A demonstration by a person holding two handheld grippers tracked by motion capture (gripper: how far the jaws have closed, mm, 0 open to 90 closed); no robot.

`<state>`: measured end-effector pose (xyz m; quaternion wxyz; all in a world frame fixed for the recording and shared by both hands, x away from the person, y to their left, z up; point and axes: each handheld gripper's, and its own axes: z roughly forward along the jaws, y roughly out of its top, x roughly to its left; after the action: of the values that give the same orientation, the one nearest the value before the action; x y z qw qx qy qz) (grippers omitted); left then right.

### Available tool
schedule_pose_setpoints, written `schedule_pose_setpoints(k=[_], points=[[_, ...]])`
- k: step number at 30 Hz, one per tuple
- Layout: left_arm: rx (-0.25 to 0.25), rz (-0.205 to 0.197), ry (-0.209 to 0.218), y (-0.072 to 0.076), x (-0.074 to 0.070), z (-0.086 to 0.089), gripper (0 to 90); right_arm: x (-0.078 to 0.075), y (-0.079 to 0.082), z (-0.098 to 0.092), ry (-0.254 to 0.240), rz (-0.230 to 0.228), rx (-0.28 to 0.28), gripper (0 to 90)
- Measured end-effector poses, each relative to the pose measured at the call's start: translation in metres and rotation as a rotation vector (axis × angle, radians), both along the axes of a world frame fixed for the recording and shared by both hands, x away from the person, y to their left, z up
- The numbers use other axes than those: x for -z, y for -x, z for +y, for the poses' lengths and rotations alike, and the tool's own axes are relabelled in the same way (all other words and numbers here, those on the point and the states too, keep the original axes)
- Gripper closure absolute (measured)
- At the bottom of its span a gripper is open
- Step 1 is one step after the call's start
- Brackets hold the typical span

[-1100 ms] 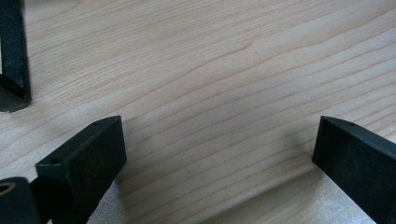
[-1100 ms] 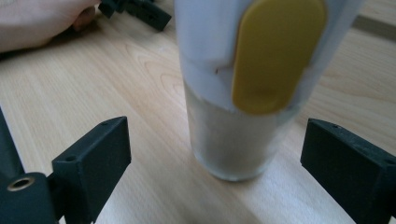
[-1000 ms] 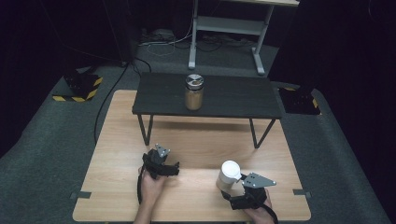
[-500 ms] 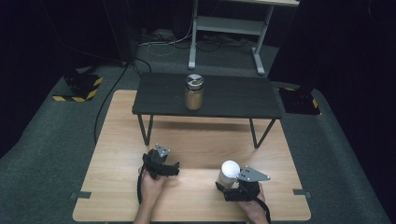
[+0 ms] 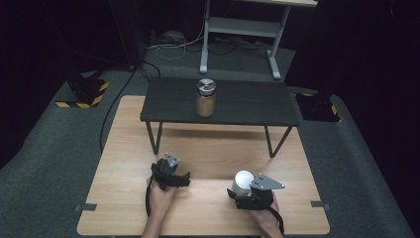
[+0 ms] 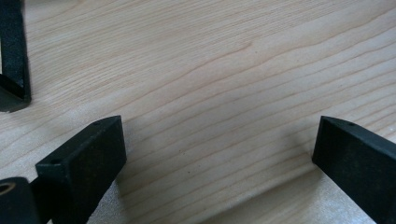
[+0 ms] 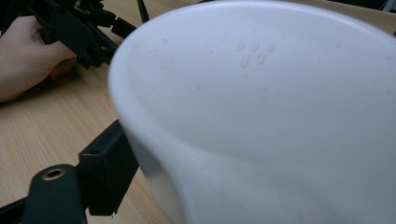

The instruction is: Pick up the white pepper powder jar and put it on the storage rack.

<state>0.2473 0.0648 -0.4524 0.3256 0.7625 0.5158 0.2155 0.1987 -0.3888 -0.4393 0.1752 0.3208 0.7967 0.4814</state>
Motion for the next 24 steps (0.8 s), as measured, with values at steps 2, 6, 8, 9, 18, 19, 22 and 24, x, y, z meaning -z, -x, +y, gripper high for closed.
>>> schedule_pose_setpoints(k=[2, 6, 8, 9, 18, 19, 22, 24], points=[[0.000, 0.000, 0.000, 0.0000, 0.0000, 0.0000, 2.6, -0.0003, 0.0005, 0.0005, -0.001, -0.006, 0.004, 20.4], [0.000, 0.000, 0.000, 0.0000, 0.0000, 0.0000, 2.6, -0.0007, 0.0000, 0.0003, -0.003, -0.009, 0.003, 21.6], [0.000, 0.000, 0.000, 0.0000, 0.0000, 0.0000, 2.6, -0.0010, 0.0000, 0.0009, 0.000, -0.014, 0.003, 22.3], [0.000, 0.000, 0.000, 0.0000, 0.0000, 0.0000, 2.6, -0.0009, 0.0000, 0.0010, 0.000, -0.015, 0.004, 22.7], [0.000, -0.001, 0.001, 0.0000, 0.0002, 0.0001, 2.6, -0.0003, 0.0003, -0.0008, 0.000, -0.018, 0.007, 27.1], [0.000, -0.001, 0.001, 0.0001, 0.0002, 0.0001, 2.6, -0.0001, 0.0007, -0.0011, 0.001, -0.021, 0.009, 28.3], [0.000, -0.001, 0.001, 0.0000, 0.0002, 0.0001, 2.6, -0.0001, 0.0009, -0.0015, 0.002, -0.023, 0.009, 29.2], [0.000, -0.001, 0.001, 0.0001, 0.0002, 0.0001, 2.6, -0.0003, 0.0015, -0.0008, 0.006, -0.026, 0.010, 29.3]])
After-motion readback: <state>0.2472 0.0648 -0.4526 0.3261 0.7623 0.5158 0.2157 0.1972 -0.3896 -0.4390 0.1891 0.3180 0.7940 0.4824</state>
